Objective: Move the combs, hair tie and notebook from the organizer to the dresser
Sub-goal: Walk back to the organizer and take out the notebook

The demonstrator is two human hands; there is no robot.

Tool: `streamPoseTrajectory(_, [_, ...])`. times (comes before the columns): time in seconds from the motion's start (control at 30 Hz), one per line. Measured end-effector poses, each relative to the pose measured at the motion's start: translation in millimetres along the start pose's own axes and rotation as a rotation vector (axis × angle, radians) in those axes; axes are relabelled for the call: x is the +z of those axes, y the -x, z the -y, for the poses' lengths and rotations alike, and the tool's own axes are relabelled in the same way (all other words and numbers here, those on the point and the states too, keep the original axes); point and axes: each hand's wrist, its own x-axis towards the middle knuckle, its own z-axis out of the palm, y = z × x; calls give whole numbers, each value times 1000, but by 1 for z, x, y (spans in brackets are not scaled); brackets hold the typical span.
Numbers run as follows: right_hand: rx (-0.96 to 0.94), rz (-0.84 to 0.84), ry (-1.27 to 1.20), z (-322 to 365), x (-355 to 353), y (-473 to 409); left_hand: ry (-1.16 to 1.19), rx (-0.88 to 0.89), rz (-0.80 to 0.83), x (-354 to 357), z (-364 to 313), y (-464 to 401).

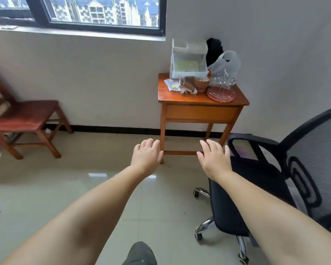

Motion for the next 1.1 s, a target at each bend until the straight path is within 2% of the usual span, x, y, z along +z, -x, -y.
streamPoseTrajectory(0.2, [43, -1, -24, -6, 19, -187, 5, 43, -32, 15, 30, -191])
streamPoseTrajectory(0.37, [118, -46, -90, -12, 5, -330, 8, 126, -48, -4, 45, -348])
streamPoseTrajectory(0.57, [176, -90, -283, -36, -12, -476, 107, 84, 12, -3, 35, -491])
streamPoseTrajectory(0.7, [172, -91, -321, -54, -10, -571, 191, 14, 10, 19, 31, -561])
streamPoseTrajectory(0.8, [209, -17, -349, -64, -3, -627, 275, -83, 36, 32, 29, -598])
streamPoseTrajectory(0.97, [435, 170, -441, -68, 7, -682, 416, -122, -1, 43, 25, -628])
streamPoseTrajectory(1.1, [562, 134, -600, -68, 17, -698, 481, -86, -38, 45, 27, -632])
